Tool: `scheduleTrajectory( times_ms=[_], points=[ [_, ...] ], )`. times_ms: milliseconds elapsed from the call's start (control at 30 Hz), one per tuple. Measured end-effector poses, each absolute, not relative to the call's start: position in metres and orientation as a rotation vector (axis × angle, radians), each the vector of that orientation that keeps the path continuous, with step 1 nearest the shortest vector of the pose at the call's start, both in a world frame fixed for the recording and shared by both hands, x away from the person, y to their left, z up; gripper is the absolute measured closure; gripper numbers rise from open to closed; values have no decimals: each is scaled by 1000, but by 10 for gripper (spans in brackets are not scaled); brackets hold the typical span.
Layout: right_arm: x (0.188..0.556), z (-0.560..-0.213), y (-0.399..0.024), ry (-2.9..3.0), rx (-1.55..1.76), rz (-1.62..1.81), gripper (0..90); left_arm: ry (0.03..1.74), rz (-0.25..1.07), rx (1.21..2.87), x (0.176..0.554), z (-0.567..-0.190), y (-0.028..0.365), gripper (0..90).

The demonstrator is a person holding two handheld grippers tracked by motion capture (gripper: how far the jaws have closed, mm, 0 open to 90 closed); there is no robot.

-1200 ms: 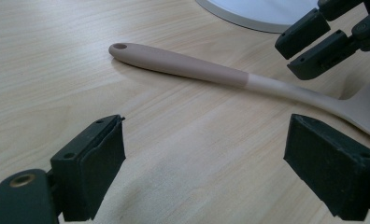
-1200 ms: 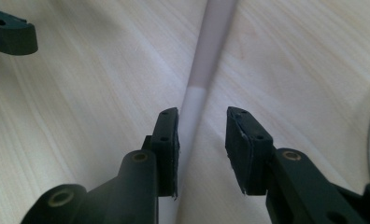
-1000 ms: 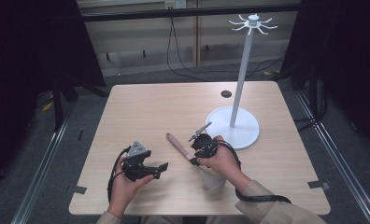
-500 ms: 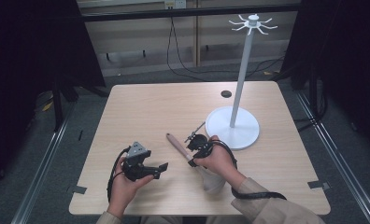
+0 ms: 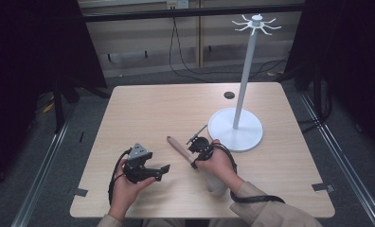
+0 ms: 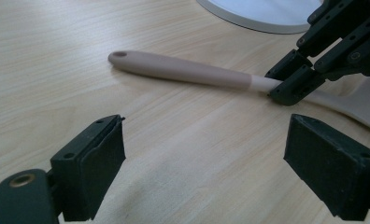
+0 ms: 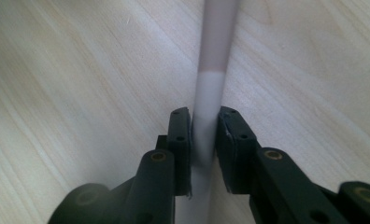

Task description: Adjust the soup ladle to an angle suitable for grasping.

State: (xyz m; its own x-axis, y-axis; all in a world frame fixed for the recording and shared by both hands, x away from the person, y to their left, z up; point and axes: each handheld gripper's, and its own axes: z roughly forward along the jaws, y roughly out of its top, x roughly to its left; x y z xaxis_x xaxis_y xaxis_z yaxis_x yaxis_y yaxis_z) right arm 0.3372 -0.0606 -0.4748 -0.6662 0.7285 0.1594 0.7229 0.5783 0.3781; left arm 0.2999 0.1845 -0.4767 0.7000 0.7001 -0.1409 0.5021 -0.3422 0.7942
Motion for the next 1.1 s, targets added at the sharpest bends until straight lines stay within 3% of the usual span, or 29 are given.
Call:
scheduleTrajectory(
  times_ms=[1100],
  points=[
    [323,-436,-114,2423,1166,1186,791,919,279,2030,300,-479,181,121]
  ],
)
